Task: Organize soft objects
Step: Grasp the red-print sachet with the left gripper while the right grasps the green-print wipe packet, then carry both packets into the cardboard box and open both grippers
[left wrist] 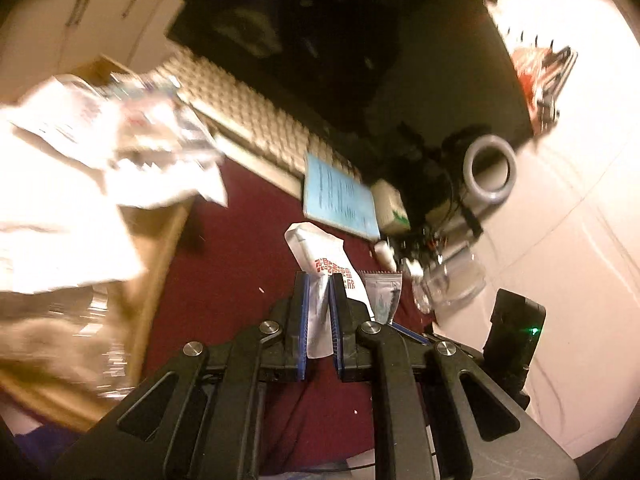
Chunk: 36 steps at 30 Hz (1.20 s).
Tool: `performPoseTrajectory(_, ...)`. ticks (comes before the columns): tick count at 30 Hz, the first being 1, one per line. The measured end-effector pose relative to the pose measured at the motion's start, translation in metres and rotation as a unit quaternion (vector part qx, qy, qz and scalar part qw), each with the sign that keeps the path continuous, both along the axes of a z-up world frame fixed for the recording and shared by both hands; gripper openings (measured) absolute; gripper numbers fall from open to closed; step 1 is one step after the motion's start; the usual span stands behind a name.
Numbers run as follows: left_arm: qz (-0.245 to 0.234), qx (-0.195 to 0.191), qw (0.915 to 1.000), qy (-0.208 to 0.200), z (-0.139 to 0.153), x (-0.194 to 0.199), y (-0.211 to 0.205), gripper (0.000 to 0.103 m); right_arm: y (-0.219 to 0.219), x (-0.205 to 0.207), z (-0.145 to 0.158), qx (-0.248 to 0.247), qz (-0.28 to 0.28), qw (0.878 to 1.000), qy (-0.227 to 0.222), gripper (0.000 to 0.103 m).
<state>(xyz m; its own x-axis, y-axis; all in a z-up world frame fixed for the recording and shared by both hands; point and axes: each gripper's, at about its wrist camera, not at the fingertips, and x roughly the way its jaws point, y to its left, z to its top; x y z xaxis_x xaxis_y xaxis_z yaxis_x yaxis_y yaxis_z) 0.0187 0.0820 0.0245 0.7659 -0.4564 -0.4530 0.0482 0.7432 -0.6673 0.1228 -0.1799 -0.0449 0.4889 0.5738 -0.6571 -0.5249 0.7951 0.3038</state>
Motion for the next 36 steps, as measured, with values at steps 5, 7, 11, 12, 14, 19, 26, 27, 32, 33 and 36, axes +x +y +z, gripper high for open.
performPoseTrajectory(5, 0.061, 0.003, 0.9978, -0.028, 0.024, -0.019, 0.041, 0.009, 0.061, 0.009, 0.028, 0.038, 0.055, 0.998, -0.02, 0.008)
performPoseTrajectory(7, 0.094, 0.017, 0.9952, -0.021, 0.03, -0.019, 0.06, 0.009, 0.091, 0.014, 0.038, 0.034, 0.079, 0.996, -0.031, 0.008)
performPoseTrajectory(11, 0.132, 0.015, 0.9909, -0.021, 0.032, -0.014, 0.092, 0.009, 0.147, 0.029, 0.054, 0.019, 0.105, 0.993, -0.047, 0.008)
performPoseTrajectory(12, 0.141, 0.018, 0.9897, -0.017, 0.031, -0.011, 0.099, 0.009, 0.159, 0.034, 0.058, 0.019, 0.11, 0.993, -0.047, 0.008)
performPoseTrajectory(14, 0.158, 0.028, 0.987, -0.001, 0.027, -0.004, 0.112, 0.009, 0.182, 0.045, 0.065, 0.016, 0.119, 0.992, -0.05, 0.008)
performPoseTrajectory(19, 0.184, 0.038, 0.9817, 0.032, 0.009, 0.013, 0.138, 0.009, 0.233, 0.063, 0.073, -0.017, 0.121, 0.99, -0.071, 0.008)
performPoseTrajectory(26, 0.193, 0.057, 0.9772, 0.066, -0.013, 0.024, 0.152, 0.012, 0.281, 0.084, 0.055, -0.085, 0.121, 0.985, -0.091, 0.012)
performPoseTrajectory(27, 0.195, 0.069, 0.9761, 0.065, -0.013, 0.023, 0.152, 0.012, 0.285, 0.084, 0.053, -0.09, 0.121, 0.984, -0.091, 0.013)
performPoseTrajectory(32, 0.193, 0.122, 0.9712, 0.07, -0.013, 0.024, 0.143, 0.025, 0.291, 0.078, 0.05, -0.075, 0.136, 0.983, -0.093, 0.026)
performPoseTrajectory(33, 0.189, 0.117, 0.972, 0.077, -0.016, 0.025, 0.144, 0.036, 0.291, 0.08, 0.05, -0.069, 0.14, 0.984, -0.088, 0.035)
performPoseTrajectory(36, 0.188, 0.086, 0.9766, 0.059, -0.016, 0.023, 0.149, 0.054, 0.283, 0.086, 0.05, -0.031, 0.147, 0.987, -0.05, 0.049)
